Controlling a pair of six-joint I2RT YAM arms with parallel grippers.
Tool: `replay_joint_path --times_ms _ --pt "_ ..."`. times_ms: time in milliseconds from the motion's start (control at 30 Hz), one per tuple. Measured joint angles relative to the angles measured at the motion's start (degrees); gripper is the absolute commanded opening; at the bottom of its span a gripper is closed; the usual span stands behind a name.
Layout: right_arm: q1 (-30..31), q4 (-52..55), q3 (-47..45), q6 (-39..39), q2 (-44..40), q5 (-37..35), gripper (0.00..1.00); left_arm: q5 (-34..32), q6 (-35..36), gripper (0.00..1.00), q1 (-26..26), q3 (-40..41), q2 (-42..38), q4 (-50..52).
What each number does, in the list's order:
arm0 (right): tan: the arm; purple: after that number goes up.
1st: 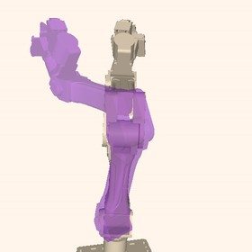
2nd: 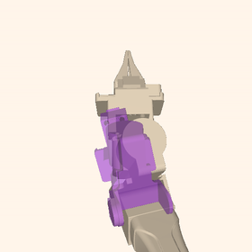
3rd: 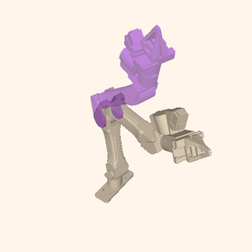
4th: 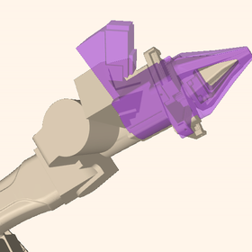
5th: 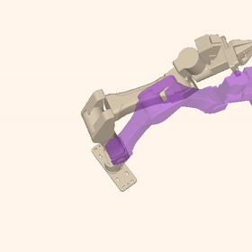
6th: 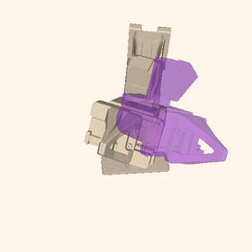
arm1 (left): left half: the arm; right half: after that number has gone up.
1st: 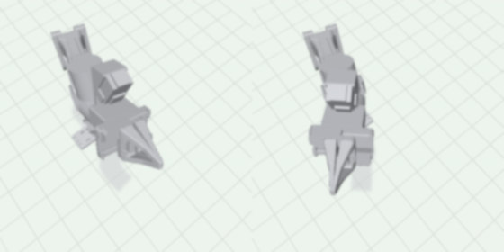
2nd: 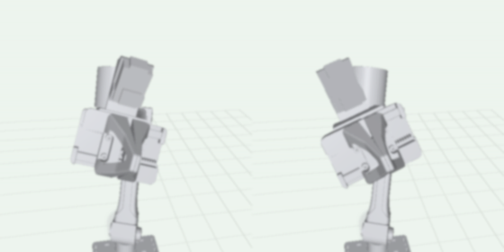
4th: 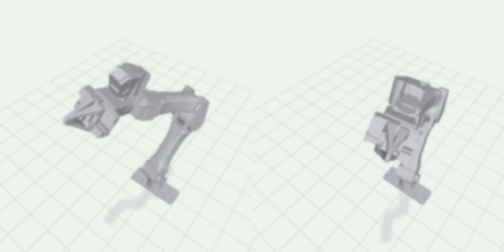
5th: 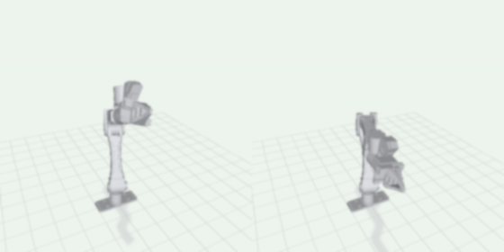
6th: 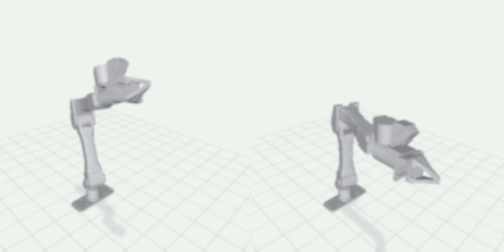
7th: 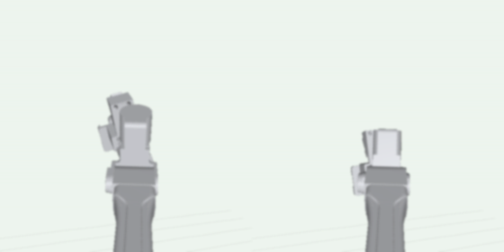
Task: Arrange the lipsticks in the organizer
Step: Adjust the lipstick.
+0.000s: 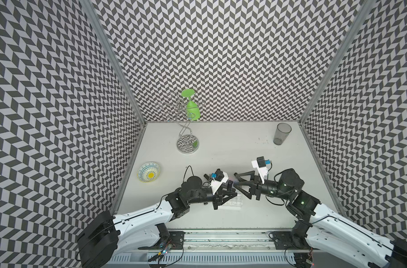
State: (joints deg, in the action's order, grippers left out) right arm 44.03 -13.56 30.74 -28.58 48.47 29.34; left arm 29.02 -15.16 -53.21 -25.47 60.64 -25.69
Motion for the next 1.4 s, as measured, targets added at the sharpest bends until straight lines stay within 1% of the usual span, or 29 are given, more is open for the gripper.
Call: replay_joint_path --times_ms 33,200,267,333,400,433,533,567,700,733,867,900,967,1033,1133,1167,1200,1233,1267,1300,1333,1367,1400 --pt "0.07 0.02 1.16 0.83 1.75 -0.48 0.61 0.5 -0.13 0.0 0.28 -0.37 0.22 0.0" --pt "0.11 -2.78 2.95 3.15 6.51 -0.92 0.5 1.11 -0.35 0.0 1.53 -0.92 0.37 0.81" --pt "0.11 -3.52 3.32 3.69 8.0 -0.5 0.5 1.11 -0.37 0.0 2.14 -0.92 0.55 1.6" --pt "0.09 -4.02 3.61 3.78 9.05 -0.02 0.52 1.14 -0.35 0.0 2.69 -0.92 0.63 2.03" --pt "0.07 -4.63 3.61 3.58 9.73 0.44 0.62 1.38 -0.31 0.0 3.13 -0.92 0.81 2.21" --pt "0.07 -4.63 3.61 3.87 10.05 0.94 0.64 1.51 -0.31 0.0 3.32 -0.92 0.96 2.12" --pt "0.17 -4.09 3.52 4.07 10.67 1.92 0.65 1.79 -0.2 0.0 3.82 -0.92 1.36 1.84" --pt "0.17 -3.98 3.41 4.11 10.67 2.01 0.64 1.84 -0.15 0.0 4.0 -0.92 1.46 1.84" --pt "0.17 -3.56 2.93 4.33 10.67 2.01 0.47 2.01 -0.13 0.0 4.5 -0.92 1.62 1.79" --pt "0.17 -3.48 2.89 4.5 10.71 2.01 0.45 2.05 -0.11 0.0 4.5 -0.92 1.62 1.77" --pt "0.22 -3.58 2.86 4.5 11.3 2.64 0.47 2.19 -0.07 0.0 4.5 -0.92 2.01 1.77" --pt "0.22 -3.58 2.86 4.52 11.74 2.91 0.45 2.21 -0.07 0.0 4.5 -0.92 2.1 1.77" --pt "0.22 -3.63 2.86 4.42 12.7 3.54 0.34 2.19 -0.09 0.0 4.52 -0.92 2.21 1.84" --pt "0.24 -3.63 2.86 4.48 13.11 4.09 0.28 2.14 -0.15 0.01 4.72 -0.92 2.38 1.97" --pt "0.44 -3.69 2.84 5.16 13.11 4.26 0.23 2.1 -0.44 0.01 4.83 -0.92 2.43 2.01" --pt "0.44 -3.67 2.84 5.31 13.11 4.24 0.21 2.08 -0.61 0.04 4.87 -0.92 2.43 2.01" --pt "0.44 -3.72 2.8 5.44 13.11 4.09 0.21 2.1 -0.79 0.18 4.87 -0.92 2.43 2.03" --pt "0.44 -3.8 2.71 5.49 13.11 3.89 0.2 2.1 -0.74 0.39 4.85 -0.92 2.43 2.01" --pt "0.44 -3.91 2.62 5.49 13.11 3.69 0.19 2.16 -0.59 0.48 4.85 -0.92 2.43 2.01" --pt "0.44 -3.96 2.45 5.35 13.09 3.23 0.18 2.16 -0.57 0.6 4.85 -0.92 2.43 1.92" --pt "0.48 -3.98 2.16 5.42 13.07 2.86 0.17 2.1 -0.24 0.96 4.85 -0.92 2.34 1.81" --pt "0.5 -4.0 1.81 5.44 12.98 2.32 0.16 2.1 -0.44 0.99 4.85 -0.9 2.27 1.79" --pt "0.55 -4.0 1.38 5.46 12.85 1.81 0.15 1.88 -0.39 0.99 4.85 -0.87 2.01 1.79"
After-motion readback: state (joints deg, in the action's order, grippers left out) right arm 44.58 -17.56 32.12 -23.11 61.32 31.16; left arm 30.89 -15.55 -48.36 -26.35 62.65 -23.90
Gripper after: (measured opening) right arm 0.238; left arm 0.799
